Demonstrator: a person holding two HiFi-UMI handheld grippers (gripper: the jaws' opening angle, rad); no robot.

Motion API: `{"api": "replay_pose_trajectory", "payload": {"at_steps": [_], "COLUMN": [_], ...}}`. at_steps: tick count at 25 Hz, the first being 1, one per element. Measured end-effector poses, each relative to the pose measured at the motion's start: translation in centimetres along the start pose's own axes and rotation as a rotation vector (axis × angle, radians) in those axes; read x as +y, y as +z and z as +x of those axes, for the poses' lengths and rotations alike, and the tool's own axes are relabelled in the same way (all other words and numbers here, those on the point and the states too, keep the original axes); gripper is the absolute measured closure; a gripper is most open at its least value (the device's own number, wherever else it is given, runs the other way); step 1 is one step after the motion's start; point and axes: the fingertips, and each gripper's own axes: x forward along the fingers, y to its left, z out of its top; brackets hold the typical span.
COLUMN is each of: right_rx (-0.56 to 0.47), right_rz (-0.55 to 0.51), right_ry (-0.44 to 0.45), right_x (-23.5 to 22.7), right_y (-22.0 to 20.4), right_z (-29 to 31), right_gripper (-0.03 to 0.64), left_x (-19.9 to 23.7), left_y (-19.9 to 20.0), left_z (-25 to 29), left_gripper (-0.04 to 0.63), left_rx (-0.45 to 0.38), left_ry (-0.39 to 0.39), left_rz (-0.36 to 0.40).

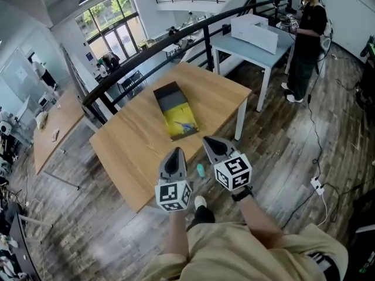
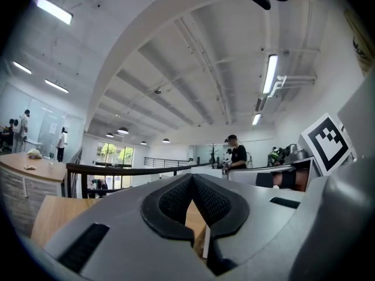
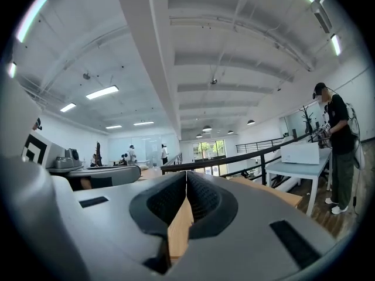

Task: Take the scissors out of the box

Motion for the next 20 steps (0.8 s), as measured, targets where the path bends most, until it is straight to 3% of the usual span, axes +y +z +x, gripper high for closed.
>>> {"api": "replay_pose_trajectory", "payload": {"at_steps": [9, 13, 20], "right_rx": [0.014, 0.030, 0.185], "right_rz": [-0.042, -0.047, -0.026], "right_ry": [-0.026, -0.021, 0.073], "right_x": [-3.1, -3.9, -4.3], "right_y": [2.1, 1.6, -3.7], "right_z": [12.5, 17.6, 23.7], "right_gripper": [0.603, 0.603, 0.603], "left_x": [9.5, 13.2, 18.5], "left_y": [1.5, 1.2, -3.5], "left_z": [11.2, 14.8, 18.6], "left_gripper": [0.584, 0.584, 0.584], "left_rx": [-0.031, -0.033, 0.053], "left_ry": [-0.023, -0.028, -0.026], "left_rz": [-0.028, 0.001, 0.033]}}
